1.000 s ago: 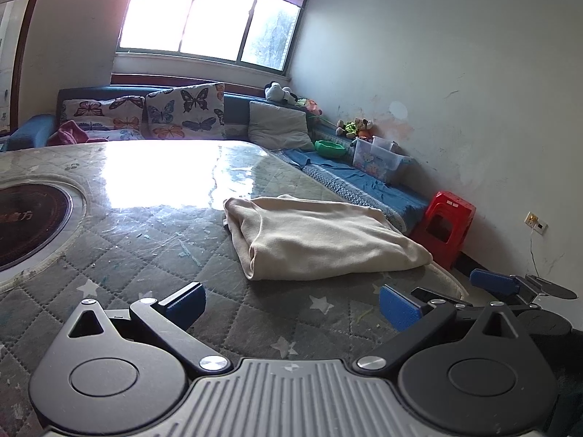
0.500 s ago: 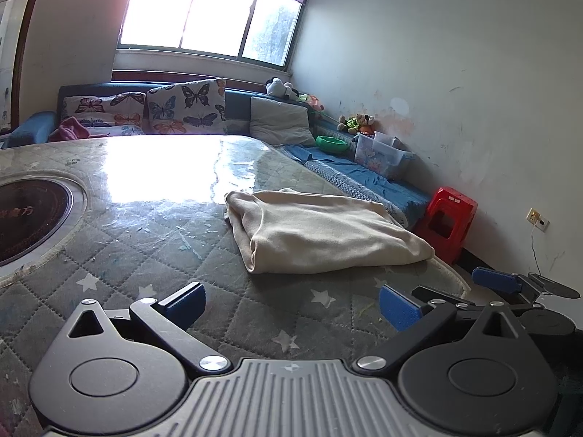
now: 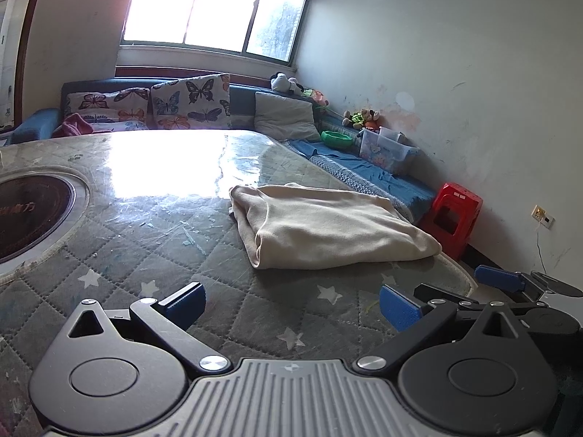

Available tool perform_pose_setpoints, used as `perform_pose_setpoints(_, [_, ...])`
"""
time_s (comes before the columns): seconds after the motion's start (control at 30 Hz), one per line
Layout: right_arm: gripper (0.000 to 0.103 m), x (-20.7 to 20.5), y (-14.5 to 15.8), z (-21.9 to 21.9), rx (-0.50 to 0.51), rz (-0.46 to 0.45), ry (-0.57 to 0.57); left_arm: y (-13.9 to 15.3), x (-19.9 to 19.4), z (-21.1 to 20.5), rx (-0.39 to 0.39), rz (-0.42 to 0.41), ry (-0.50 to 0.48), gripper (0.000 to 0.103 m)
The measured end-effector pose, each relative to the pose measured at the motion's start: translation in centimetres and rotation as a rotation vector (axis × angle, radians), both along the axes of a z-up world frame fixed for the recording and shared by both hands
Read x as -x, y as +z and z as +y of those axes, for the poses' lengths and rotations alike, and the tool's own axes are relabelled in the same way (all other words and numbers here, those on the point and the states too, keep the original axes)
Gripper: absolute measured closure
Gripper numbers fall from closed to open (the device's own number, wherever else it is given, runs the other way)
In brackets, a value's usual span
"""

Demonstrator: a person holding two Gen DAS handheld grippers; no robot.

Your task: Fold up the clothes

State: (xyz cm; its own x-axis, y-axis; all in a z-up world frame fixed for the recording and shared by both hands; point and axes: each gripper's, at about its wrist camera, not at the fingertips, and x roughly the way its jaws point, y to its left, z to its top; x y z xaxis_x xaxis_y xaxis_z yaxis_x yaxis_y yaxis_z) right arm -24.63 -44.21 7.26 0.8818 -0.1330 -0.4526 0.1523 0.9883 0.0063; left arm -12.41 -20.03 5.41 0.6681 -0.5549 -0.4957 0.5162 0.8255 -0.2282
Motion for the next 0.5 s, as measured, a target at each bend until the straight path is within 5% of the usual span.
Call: perform_pose_setpoints(0.5, [0.0, -1.05, -0.9, -0.23, -0.027, 0.031, 0.01, -0.86, -0.93, -0.43, -0.028, 0.031, 0.011, 0.0])
